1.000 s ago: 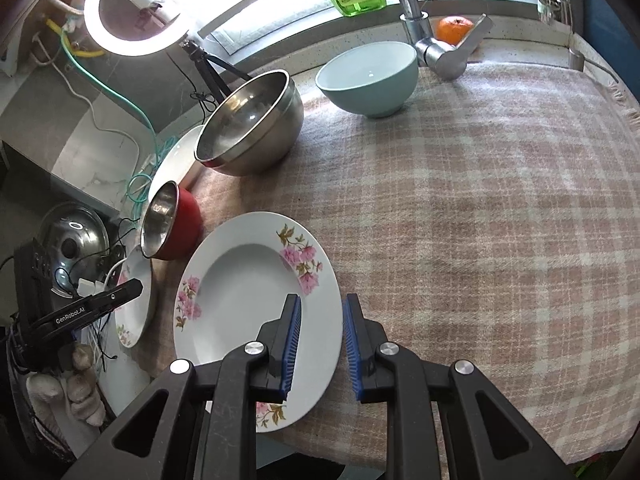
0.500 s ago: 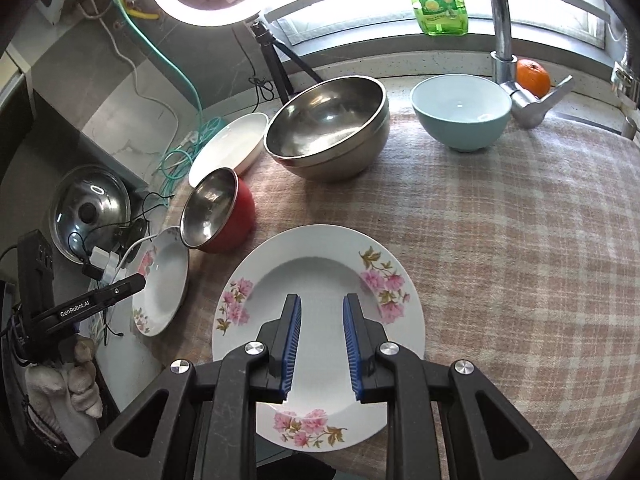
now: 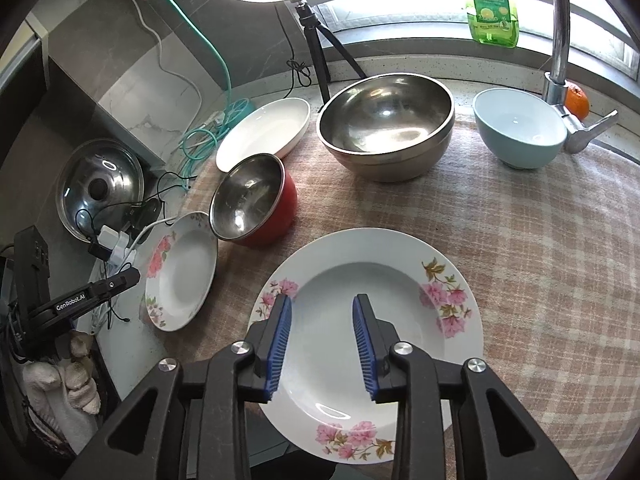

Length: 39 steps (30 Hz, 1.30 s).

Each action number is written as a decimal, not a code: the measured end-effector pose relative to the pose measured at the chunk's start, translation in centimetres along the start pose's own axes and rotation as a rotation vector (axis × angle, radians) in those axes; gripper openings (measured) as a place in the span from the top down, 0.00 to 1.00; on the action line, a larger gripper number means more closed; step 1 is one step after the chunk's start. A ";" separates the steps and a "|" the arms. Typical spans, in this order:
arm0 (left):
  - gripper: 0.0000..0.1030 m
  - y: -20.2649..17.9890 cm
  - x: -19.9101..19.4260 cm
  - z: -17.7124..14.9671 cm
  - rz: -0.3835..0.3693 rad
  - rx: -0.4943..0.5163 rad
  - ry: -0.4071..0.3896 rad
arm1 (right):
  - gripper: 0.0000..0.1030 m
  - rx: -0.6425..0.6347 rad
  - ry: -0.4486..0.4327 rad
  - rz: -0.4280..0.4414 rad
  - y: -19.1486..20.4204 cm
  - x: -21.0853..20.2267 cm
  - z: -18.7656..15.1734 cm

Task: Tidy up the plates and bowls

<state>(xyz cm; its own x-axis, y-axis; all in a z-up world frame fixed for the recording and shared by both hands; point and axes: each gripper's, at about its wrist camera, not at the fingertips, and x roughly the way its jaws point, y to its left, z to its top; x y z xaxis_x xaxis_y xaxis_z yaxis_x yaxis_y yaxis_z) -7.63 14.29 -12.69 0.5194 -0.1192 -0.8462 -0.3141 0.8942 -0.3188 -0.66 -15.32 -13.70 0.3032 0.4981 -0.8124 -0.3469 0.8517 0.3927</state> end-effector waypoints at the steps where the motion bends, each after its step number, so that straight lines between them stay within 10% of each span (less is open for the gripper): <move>1: 0.87 0.2 -0.1 0.0 0.002 -0.004 -0.003 | 0.69 -0.008 -0.004 -0.002 0.4 0.1 0.1; 39: 0.87 7.6 -0.3 6.6 0.023 0.096 -0.058 | 0.69 -0.043 -0.060 0.044 8.7 2.8 2.2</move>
<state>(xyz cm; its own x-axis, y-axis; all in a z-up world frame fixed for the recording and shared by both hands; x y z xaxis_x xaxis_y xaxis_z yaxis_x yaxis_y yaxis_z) -4.85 23.95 -12.04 0.5592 -0.0753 -0.8256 -0.2502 0.9341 -0.2547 -0.92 -6.11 -11.65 0.3394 0.5445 -0.7670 -0.3985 0.8219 0.4071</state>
